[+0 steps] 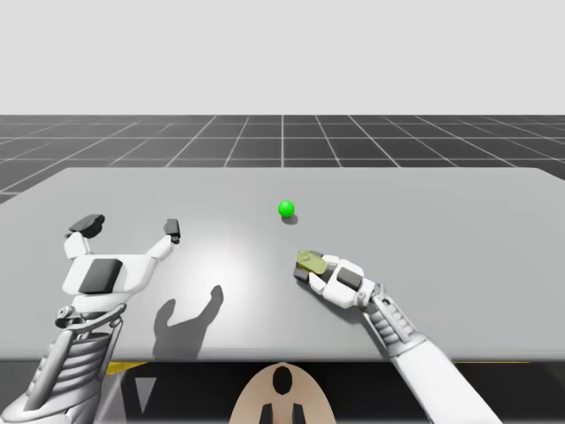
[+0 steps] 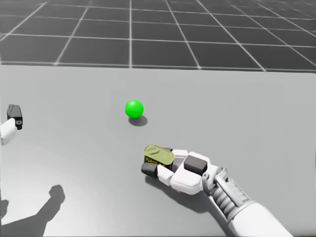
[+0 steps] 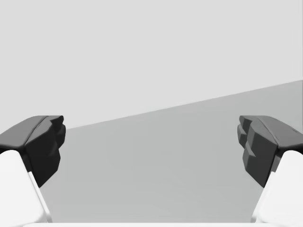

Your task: Watch the red light. When it turns green, pick up the object.

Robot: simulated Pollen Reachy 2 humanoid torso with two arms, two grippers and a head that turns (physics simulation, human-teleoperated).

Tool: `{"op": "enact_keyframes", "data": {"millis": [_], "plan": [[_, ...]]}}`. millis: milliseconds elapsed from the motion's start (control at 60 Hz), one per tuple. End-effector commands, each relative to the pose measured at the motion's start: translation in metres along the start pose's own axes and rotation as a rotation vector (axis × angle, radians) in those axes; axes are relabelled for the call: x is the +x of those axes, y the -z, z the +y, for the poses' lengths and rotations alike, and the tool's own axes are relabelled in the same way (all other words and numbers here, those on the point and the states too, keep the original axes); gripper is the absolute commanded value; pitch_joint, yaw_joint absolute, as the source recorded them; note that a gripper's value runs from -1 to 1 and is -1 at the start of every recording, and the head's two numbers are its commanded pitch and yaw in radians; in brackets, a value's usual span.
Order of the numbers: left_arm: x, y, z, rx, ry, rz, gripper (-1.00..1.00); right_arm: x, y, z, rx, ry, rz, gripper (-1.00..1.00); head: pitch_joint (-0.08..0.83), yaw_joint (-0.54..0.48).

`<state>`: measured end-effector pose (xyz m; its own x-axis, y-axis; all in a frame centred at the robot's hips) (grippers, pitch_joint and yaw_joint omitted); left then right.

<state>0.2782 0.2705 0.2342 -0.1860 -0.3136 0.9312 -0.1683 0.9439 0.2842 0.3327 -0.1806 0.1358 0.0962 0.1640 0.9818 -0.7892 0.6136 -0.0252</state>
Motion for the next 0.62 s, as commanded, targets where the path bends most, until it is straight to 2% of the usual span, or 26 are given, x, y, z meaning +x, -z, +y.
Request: {"op": "enact_keyframes", "data": {"millis": [17, 100, 200, 350, 417, 617], "plan": [[0.000, 0.001, 0.000, -0.001, 0.001, 0.001, -1.00, 0.000, -0.002, 0.004, 0.010, -0.013, -0.002, 1.00, 0.404, -0.13], [-0.001, 0.001, 0.000, -0.002, 0.003, 0.002, -1.00, 0.003, -0.004, 0.006, 0.013, -0.017, -0.006, 1.00, 0.350, -0.13], [-0.001, 0.001, 0.000, -0.003, 0.003, 0.004, -1.00, 0.026, -0.009, 0.010, 0.004, -0.029, -0.056, 1.00, 0.314, -0.14], [-0.001, 0.002, 0.000, -0.004, 0.003, 0.005, -1.00, 0.092, -0.030, 0.024, -0.029, -0.062, -0.201, 1.00, 0.301, -0.14], [-0.001, 0.002, 0.001, -0.004, 0.002, 0.006, -1.00, 0.130, -0.045, 0.029, -0.076, -0.078, -0.304, 1.00, 0.296, -0.14], [-0.001, 0.002, 0.001, -0.005, 0.002, 0.008, -1.00, 0.202, -0.082, 0.036, -0.179, -0.096, -0.497, 1.00, 0.281, -0.14]]}}
